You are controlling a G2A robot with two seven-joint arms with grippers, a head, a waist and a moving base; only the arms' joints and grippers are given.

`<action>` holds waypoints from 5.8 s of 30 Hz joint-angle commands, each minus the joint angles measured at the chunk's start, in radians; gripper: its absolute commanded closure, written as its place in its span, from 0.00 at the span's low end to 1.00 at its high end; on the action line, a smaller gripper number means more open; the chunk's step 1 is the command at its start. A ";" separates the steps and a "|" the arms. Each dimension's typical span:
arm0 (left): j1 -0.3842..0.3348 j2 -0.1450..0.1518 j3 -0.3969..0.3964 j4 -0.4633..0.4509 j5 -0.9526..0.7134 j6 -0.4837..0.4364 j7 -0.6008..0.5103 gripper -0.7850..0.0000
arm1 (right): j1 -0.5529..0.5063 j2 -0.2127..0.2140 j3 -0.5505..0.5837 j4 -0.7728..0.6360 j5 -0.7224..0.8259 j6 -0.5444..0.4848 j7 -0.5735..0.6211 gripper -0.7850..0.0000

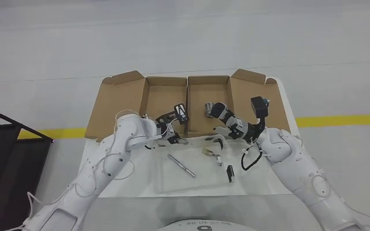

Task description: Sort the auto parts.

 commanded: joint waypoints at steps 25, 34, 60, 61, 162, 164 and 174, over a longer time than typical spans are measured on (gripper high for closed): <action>0.073 0.072 -0.154 -0.060 -0.420 -0.406 -0.042 0.08 | 0.000 0.000 0.000 0.000 0.000 0.000 0.000 0.00; 0.007 0.140 0.022 -0.061 -0.379 -0.366 -0.136 0.33 | 0.000 0.000 0.000 0.000 0.000 0.000 0.000 0.00; -0.221 0.046 0.349 0.099 -0.299 -0.199 -0.222 0.49 | 0.000 0.000 0.000 0.000 0.000 0.000 0.000 0.00; -0.225 0.043 0.354 0.105 -0.297 -0.199 -0.223 0.50 | 0.000 0.000 0.000 0.000 0.000 0.000 0.000 0.00; -0.275 0.335 0.430 0.304 -1.792 -0.406 -0.096 1.00 | 0.000 0.000 0.000 0.000 0.000 0.000 0.000 0.00; -0.275 0.335 0.430 0.304 -1.792 -0.406 -0.096 1.00 | 0.000 0.000 0.000 0.000 0.000 0.000 0.000 0.00; -0.297 0.329 0.427 0.248 -2.080 -0.352 -0.150 1.00 | 0.000 0.000 0.000 0.000 0.000 0.000 0.000 0.00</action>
